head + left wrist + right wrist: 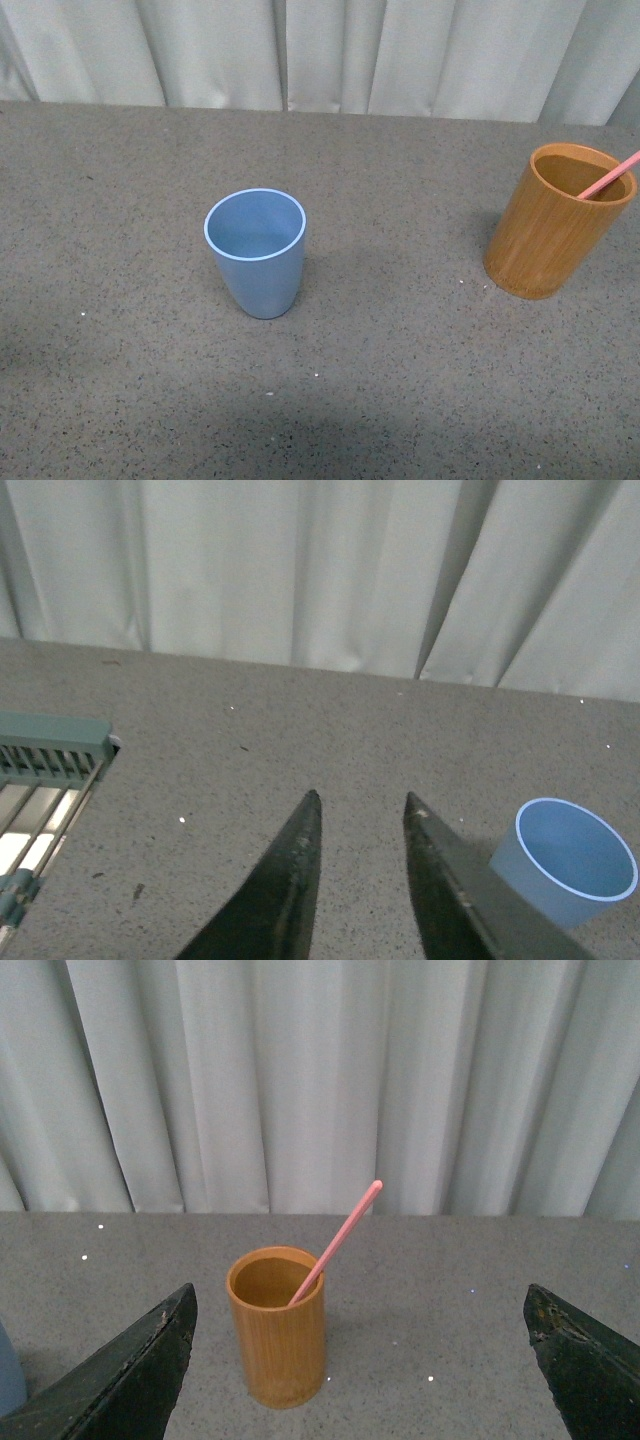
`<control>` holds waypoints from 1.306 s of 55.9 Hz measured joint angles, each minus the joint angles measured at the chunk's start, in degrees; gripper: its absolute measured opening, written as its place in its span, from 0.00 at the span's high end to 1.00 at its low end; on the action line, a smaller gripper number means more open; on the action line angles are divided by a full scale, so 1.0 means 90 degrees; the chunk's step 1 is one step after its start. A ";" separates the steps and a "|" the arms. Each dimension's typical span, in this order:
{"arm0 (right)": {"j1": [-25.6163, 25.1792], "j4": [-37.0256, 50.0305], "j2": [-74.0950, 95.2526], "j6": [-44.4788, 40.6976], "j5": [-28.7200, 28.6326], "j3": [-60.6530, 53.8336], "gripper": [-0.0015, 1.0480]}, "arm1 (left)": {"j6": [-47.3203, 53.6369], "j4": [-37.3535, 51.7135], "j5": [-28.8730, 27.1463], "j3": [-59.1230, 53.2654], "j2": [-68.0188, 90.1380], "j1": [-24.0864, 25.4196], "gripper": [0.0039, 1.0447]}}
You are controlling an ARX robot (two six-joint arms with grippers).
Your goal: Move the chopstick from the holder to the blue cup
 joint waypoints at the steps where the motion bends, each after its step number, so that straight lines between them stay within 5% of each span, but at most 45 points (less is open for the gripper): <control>1: 0.0000 0.0000 -0.0002 0.0000 -0.0002 0.0000 0.09 | 0.0053 -0.0641 0.0000 0.0000 -0.0699 0.0002 0.81; 7: 0.0000 0.0000 -0.0002 0.0000 0.0005 0.0000 0.09 | 0.0109 -0.2815 0.0002 0.0005 -0.3048 0.0002 0.97; 10: 0.0000 0.0000 -0.0002 0.0000 0.0002 0.0000 0.09 | 0.0141 -0.3546 0.0000 0.0005 -0.4002 0.0002 0.97; 16: 0.0000 0.0000 -0.0002 0.0000 0.0000 0.0000 0.09 | 0.0168 -0.3657 -0.0002 0.0005 -0.4250 0.0002 0.97; 21: 0.0117 -0.0248 0.0474 0.0622 0.0631 0.0189 0.09 | 0.0182 -0.3667 -0.0002 0.0005 -0.4267 0.0002 0.85; 25: -0.0163 0.0879 0.2055 0.1326 0.0731 0.0520 0.09 | 0.0197 -0.3670 0.0000 0.0005 -0.4277 0.0002 0.66; 33: -0.0629 0.2433 0.4682 0.1311 0.0658 0.1406 0.09 | 0.0202 -0.3670 0.0000 0.0005 -0.4277 0.0002 0.39; 45: -0.0709 0.2098 0.7164 0.1387 0.0838 0.2659 0.09 | 0.0204 -0.3670 -0.0002 0.0005 -0.4277 0.0002 0.05; 73: 0.0231 0.2181 0.9619 0.1868 0.1724 0.4121 0.09 | 0.0214 -0.3670 -0.0002 0.0005 -0.4277 0.0002 0.06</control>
